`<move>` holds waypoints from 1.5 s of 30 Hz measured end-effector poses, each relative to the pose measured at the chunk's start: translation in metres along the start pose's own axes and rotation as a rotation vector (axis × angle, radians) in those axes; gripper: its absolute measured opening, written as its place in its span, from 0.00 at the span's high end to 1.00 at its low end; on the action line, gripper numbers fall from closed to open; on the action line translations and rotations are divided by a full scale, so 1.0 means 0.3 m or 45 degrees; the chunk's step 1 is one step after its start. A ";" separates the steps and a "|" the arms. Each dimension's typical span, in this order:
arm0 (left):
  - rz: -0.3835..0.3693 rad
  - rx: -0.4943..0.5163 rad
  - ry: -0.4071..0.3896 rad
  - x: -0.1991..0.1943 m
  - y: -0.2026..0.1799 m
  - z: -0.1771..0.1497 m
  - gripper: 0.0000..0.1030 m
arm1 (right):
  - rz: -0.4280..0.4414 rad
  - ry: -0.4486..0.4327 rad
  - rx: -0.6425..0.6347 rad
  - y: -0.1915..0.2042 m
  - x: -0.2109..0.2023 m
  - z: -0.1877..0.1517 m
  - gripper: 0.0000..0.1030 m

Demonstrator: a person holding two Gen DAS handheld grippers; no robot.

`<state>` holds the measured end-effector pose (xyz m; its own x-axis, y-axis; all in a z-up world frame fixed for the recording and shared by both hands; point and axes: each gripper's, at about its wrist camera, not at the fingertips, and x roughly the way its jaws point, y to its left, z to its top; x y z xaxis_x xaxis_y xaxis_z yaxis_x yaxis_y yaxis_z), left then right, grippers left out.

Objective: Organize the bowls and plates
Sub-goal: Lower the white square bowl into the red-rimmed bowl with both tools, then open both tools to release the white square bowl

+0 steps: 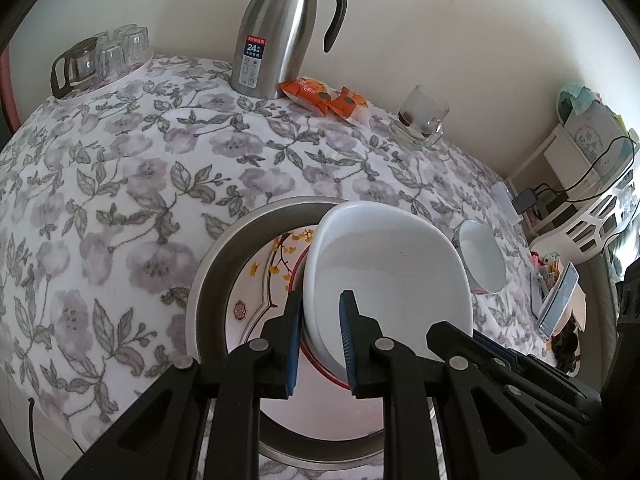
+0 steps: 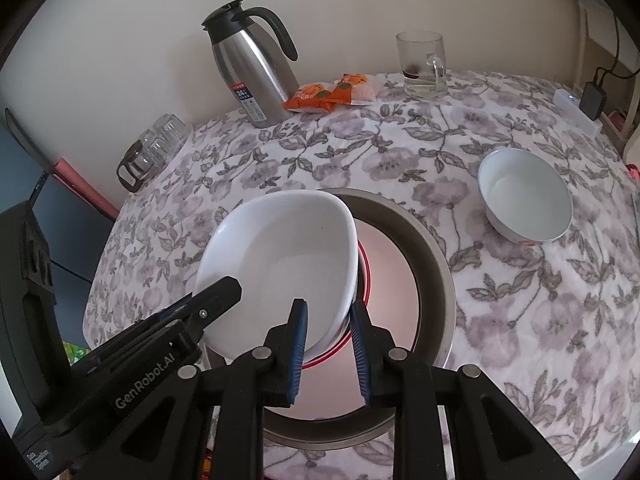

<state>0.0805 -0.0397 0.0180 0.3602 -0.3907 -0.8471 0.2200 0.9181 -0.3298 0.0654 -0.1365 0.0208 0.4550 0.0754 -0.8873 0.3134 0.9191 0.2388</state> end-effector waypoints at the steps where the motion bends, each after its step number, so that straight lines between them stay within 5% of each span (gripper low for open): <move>1: -0.001 -0.001 -0.001 0.000 0.000 0.001 0.82 | 0.000 -0.003 -0.003 0.000 -0.002 0.000 0.75; 32: 0.032 0.019 -0.019 0.000 0.005 -0.002 0.82 | -0.002 -0.019 0.018 -0.023 -0.018 -0.004 0.76; 41: 0.051 0.011 -0.116 -0.064 0.006 0.011 0.81 | 0.015 -0.094 -0.003 -0.013 -0.067 -0.006 0.76; 45: 0.084 -0.001 -0.149 -0.080 0.016 0.013 0.56 | -0.006 -0.130 -0.014 -0.014 -0.083 -0.001 0.73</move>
<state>0.0766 -0.0262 0.0384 0.4769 -0.3343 -0.8129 0.1918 0.9421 -0.2750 0.0523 -0.1422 0.0417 0.5364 0.0317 -0.8433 0.3066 0.9237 0.2298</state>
